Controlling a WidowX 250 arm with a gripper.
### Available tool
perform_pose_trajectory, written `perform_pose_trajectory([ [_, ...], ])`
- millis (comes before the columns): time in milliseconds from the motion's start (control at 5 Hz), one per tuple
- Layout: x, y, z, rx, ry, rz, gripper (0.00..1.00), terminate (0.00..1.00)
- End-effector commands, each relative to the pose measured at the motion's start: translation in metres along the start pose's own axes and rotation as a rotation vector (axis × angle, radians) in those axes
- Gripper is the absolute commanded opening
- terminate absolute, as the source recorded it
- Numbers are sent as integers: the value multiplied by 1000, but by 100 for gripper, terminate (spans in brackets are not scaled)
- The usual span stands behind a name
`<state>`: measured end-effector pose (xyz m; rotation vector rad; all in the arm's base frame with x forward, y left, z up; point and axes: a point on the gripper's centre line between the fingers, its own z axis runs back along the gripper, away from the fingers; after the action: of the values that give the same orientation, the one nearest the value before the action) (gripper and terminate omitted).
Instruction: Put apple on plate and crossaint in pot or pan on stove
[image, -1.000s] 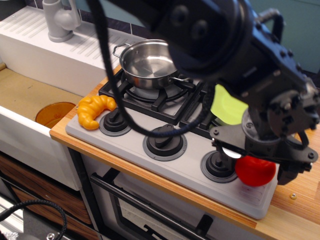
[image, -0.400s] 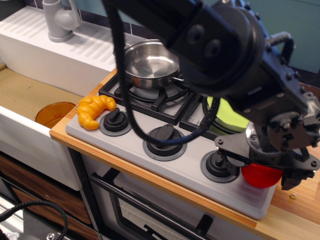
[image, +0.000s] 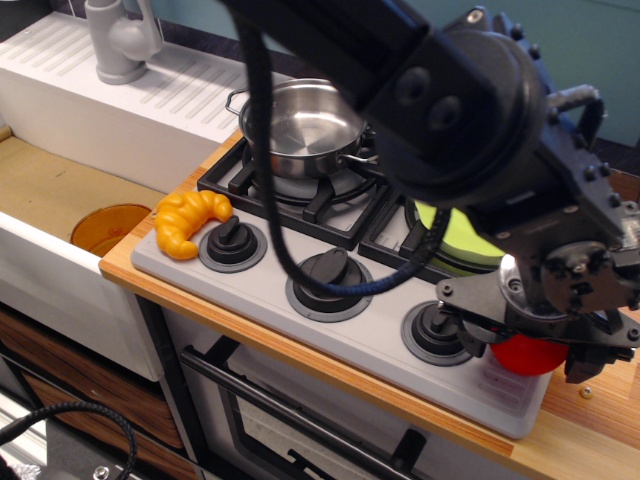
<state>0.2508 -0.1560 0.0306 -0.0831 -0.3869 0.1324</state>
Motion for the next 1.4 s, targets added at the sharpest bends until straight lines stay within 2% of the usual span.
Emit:
perform_pose_trajectory([
  [0, 7, -6, 7, -15, -4, 0, 0, 0],
  [200, 13, -9, 29, 19, 50, 17, 0, 0],
  [400, 30, -12, 63, 53, 125, 34, 0, 0],
  [600, 50, -11, 73, 65, 150, 33, 0, 0],
  [1000, 101, 9, 49, 38, 120, -9, 0, 0],
  [1200, 112, 21, 34, 23, 83, -40, 0, 0],
])
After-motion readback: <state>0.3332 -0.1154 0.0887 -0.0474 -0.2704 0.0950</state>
